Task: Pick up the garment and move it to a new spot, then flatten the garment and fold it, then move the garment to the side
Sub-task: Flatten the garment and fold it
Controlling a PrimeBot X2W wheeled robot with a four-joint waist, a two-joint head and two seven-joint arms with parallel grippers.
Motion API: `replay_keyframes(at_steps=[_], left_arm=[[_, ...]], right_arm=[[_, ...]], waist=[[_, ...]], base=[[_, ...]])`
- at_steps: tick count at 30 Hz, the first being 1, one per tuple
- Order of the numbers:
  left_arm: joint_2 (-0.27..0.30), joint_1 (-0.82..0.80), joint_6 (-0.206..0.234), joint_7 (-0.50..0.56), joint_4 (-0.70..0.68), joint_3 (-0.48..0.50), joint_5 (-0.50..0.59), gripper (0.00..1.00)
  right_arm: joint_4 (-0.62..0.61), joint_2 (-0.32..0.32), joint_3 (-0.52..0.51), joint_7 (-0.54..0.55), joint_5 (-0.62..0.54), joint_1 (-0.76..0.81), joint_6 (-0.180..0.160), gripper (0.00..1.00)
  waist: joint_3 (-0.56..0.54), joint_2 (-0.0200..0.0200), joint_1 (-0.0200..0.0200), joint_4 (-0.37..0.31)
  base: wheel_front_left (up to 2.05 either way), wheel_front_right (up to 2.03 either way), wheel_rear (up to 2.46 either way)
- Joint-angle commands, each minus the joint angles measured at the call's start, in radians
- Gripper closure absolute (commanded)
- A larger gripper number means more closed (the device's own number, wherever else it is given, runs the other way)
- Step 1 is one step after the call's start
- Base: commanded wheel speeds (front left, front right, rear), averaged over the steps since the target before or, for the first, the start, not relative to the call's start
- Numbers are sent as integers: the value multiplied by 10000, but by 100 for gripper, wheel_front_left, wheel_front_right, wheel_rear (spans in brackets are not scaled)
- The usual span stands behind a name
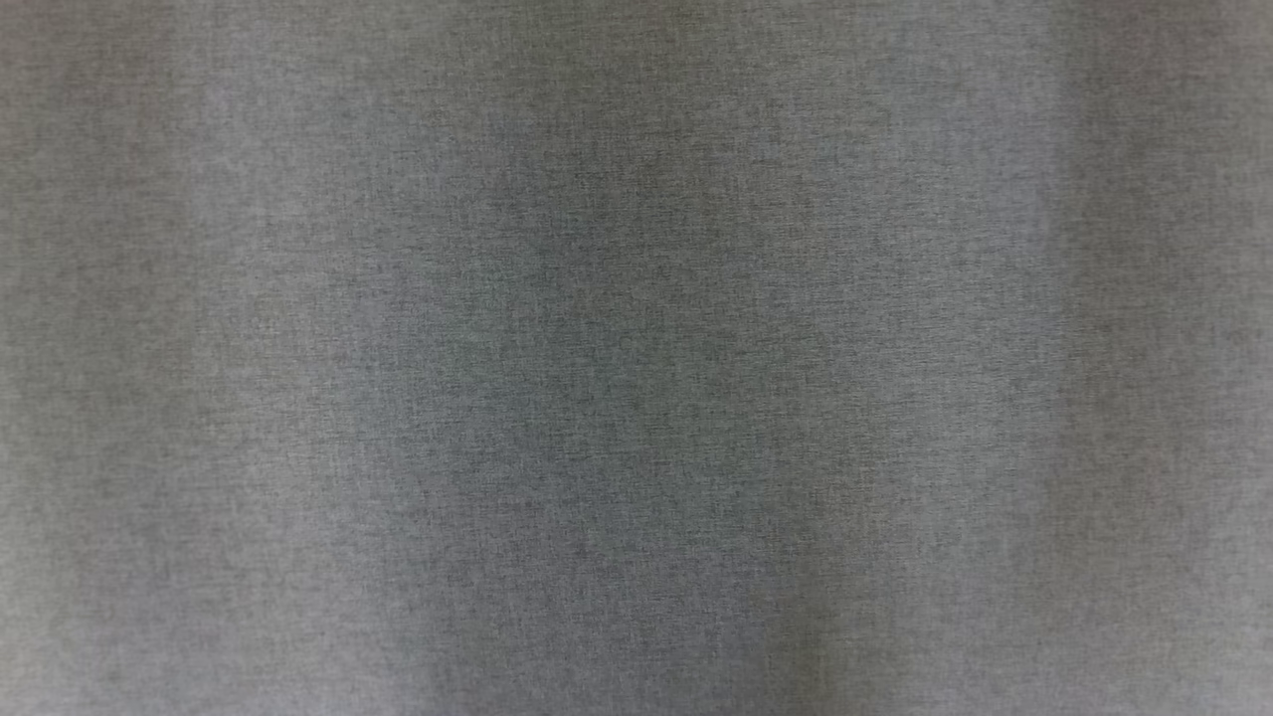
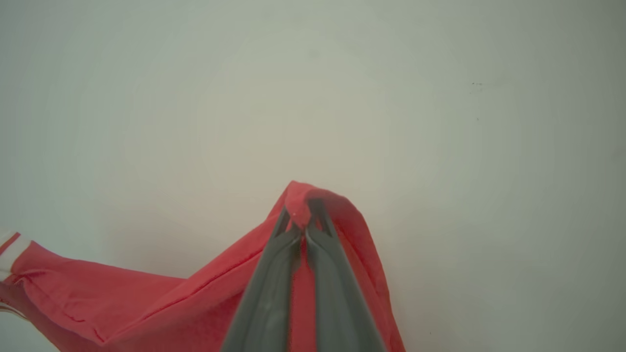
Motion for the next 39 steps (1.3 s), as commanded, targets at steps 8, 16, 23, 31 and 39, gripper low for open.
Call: replay_keyframes(at_steps=[8, 16, 23, 31, 39], left_arm=[[371, 1108, 12, -829, -102, -573, -909, 100], [1025, 4432, 101, -1495, -1269, -428, -1664, 100], [1251, 7887, 755, -1602, -3202, -272, -2227, 100], [1505, 12610, 2311, -1506, -6576, -204, -2791, 100], [1743, 16651, 3272, -1650, -8149, -365, -3119, 100]], right_arm=[[-50, -386, 824, -428, 849, 1198, -29, 100], [-1165, -1101, 1586, -1019, 1994, 4216, -29, 100], [-2369, -1672, 1777, -1498, 2678, 7352, -29, 100], [-4028, -2150, 1544, -1719, 3116, 11431, -29, 100], [-5010, -1952, 751, -1622, 2874, 14864, -30, 100]], waist=[[-352, -2, -1, 69], [-1574, -2, -1, 10], [-2708, -2, -1, 35], [-3690, -2, -1, 17], [-4427, -2, -1, -86]], base=[[0, 0, 0], [0, 0, 0], [0, 0, 0], [0, 0, 0], [0, 0, 0]])
